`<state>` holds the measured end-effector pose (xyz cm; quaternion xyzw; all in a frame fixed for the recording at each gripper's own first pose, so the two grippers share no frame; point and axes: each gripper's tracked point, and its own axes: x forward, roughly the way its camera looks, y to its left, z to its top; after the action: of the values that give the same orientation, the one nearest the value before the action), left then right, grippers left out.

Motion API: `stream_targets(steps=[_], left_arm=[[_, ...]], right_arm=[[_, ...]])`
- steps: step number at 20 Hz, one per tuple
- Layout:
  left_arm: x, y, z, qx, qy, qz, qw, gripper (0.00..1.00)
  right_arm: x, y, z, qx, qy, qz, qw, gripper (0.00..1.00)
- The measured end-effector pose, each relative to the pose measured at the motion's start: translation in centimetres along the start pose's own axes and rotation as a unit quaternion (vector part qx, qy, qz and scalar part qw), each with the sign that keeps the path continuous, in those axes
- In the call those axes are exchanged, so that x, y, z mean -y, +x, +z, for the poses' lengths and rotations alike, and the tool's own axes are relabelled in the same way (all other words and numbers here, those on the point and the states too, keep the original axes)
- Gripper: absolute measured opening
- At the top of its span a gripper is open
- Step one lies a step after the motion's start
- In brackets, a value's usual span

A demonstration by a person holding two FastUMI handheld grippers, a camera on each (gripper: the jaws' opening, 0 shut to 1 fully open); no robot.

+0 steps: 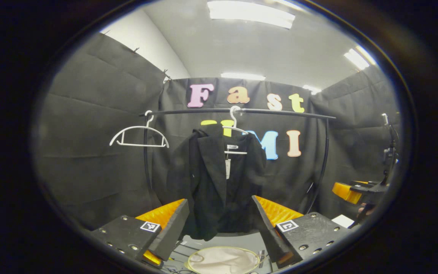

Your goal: Grasp the clothes on the hanger with both hands and then place them into the laundry hamper below.

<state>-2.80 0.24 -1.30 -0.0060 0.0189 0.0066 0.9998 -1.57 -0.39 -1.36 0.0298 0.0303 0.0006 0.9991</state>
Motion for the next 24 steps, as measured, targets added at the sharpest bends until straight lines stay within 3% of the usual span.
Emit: stream_targets(steps=[6,7,8,12,15,16,18,19,24], left_arm=[[-0.4,0.6,-0.1,-0.002,-0.011,0.014,1.0,0.94],[-0.4,0.9,0.0,-0.002,-0.013,0.016,1.0,0.94],[-0.5,1.2,0.3,-0.001,-0.014,0.018,1.0,0.94],[-1.0,2.7,1.4,0.003,-0.006,0.036,0.999,0.94],[-0.9,4.3,2.0,0.001,-0.006,0.05,0.999,0.94],[-0.9,5.0,2.2,0.0,-0.008,0.055,0.998,0.94],[-0.8,6.1,2.3,-0.001,-0.016,0.067,0.998,0.94],[-0.7,7.1,2.4,0.001,-0.02,0.073,0.997,0.94],[-0.8,11.4,2.7,-0.002,-0.031,0.121,0.992,0.94]], right_arm=[[-1.3,0.8,0.0,-0.012,0.003,0.026,1.0,0.98],[-1.8,1.2,0.2,-0.011,0.002,0.034,0.999,0.93],[-2.3,1.6,0.4,-0.011,0.0,0.041,0.999,0.98],[-4.9,3.8,1.0,-0.023,0.001,0.078,0.997,0.98],[-7.1,6.1,1.6,-0.026,-0.006,0.114,0.993,0.98],[-7.9,7.1,2.0,-0.027,-0.009,0.126,0.992,0.93],[-9.3,9.3,2.6,-0.027,-0.013,0.148,0.988,0.93],[-9.9,10.3,2.9,-0.028,-0.014,0.159,0.987,0.98],[-12.6,15.9,3.2,-0.041,-0.013,0.205,0.978,0.98]])
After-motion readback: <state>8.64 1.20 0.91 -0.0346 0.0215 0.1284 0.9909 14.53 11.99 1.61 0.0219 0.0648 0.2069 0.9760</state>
